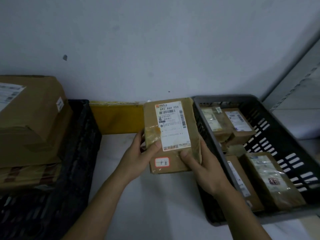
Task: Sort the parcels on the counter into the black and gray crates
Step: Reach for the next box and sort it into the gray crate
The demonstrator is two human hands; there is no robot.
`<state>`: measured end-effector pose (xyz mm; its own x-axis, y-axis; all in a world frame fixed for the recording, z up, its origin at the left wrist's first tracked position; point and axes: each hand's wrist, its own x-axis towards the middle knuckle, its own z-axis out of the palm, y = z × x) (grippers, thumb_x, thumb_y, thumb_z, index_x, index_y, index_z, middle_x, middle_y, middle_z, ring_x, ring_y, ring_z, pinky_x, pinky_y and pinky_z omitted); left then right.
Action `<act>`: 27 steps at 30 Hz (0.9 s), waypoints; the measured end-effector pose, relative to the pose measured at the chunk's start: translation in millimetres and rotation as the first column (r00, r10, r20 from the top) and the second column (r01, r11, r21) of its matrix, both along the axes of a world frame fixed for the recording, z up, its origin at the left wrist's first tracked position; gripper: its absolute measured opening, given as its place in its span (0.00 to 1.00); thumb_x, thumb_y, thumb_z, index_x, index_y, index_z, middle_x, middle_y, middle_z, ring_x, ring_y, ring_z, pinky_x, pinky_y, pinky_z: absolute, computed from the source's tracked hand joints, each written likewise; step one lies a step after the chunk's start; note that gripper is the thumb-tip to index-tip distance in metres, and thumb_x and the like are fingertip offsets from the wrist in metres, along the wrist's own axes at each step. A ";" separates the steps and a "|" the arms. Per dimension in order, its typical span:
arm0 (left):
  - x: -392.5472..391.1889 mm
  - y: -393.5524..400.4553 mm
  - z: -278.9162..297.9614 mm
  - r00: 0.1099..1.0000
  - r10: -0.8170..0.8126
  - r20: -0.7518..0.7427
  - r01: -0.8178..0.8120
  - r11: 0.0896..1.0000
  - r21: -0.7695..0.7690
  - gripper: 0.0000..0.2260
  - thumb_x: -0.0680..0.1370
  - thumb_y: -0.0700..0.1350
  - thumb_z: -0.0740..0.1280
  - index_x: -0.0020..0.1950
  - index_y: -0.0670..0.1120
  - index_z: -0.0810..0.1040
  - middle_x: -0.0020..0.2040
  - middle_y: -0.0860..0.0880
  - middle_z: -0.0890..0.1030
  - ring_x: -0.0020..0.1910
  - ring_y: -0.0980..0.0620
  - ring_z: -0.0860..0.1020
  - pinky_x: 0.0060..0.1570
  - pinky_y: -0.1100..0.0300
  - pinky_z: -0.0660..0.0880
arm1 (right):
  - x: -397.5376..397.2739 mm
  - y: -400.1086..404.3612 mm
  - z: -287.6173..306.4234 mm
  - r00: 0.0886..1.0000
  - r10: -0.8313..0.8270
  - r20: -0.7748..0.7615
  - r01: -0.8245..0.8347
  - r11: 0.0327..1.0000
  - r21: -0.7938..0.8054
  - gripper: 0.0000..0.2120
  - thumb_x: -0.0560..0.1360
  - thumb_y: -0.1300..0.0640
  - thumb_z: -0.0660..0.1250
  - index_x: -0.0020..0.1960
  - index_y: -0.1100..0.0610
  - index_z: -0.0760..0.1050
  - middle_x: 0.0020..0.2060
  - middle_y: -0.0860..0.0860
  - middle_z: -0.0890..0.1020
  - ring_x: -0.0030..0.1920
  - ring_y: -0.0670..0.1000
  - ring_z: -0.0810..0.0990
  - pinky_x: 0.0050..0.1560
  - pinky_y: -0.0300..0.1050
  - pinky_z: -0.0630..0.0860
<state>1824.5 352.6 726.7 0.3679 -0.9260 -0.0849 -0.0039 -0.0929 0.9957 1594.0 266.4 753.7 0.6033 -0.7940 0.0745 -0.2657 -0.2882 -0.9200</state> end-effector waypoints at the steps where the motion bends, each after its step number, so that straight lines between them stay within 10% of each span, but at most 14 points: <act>1: -5.9 -5.4 1.9 0.999 -0.019 0.028 0.019 1.000 -0.002 0.39 0.70 0.76 0.70 0.79 0.69 0.65 0.73 0.64 0.78 0.68 0.56 0.81 0.64 0.49 0.81 | -10.8 -1.7 6.4 0.999 -0.037 0.000 0.037 0.999 -0.016 0.31 0.80 0.32 0.70 0.80 0.28 0.63 0.70 0.33 0.79 0.69 0.38 0.80 0.65 0.46 0.77; 8: -67.8 -31.3 10.2 0.929 -0.087 0.360 0.062 0.995 0.080 0.50 0.69 0.86 0.55 0.86 0.65 0.50 0.87 0.62 0.52 0.84 0.59 0.52 0.81 0.51 0.57 | -111.1 -35.8 54.5 0.941 -0.338 -0.003 0.335 0.931 -0.144 0.24 0.77 0.32 0.70 0.72 0.25 0.70 0.58 0.32 0.85 0.55 0.37 0.86 0.45 0.34 0.83; 16: -150.7 -68.8 6.6 0.585 -0.145 0.798 0.014 0.985 0.169 0.46 0.76 0.81 0.47 0.87 0.58 0.44 0.88 0.53 0.41 0.86 0.51 0.40 0.84 0.43 0.46 | -211.8 -79.0 33.6 0.907 -0.380 -0.180 0.357 0.922 -0.150 0.27 0.74 0.24 0.65 0.71 0.19 0.62 0.60 0.28 0.82 0.59 0.36 0.82 0.57 0.53 0.81; 23: -228.8 -90.1 -10.9 0.493 -0.198 0.847 -0.112 0.951 0.288 0.50 0.72 0.83 0.39 0.88 0.57 0.40 0.88 0.50 0.38 0.86 0.49 0.38 0.84 0.42 0.43 | -253.5 -101.0 -14.0 0.906 -0.206 -0.369 0.182 0.978 -0.099 0.31 0.82 0.29 0.62 0.82 0.33 0.60 0.74 0.45 0.75 0.72 0.53 0.76 0.72 0.60 0.75; 27: -259.0 -85.1 -18.5 0.492 -0.198 0.848 -0.173 0.932 0.317 0.47 0.75 0.80 0.42 0.88 0.55 0.42 0.88 0.49 0.42 0.87 0.47 0.41 0.84 0.42 0.44 | -255.7 -99.5 -26.3 0.879 -0.150 -0.452 0.152 0.988 -0.033 0.29 0.84 0.32 0.59 0.83 0.35 0.61 0.70 0.43 0.79 0.71 0.53 0.75 0.57 0.43 0.66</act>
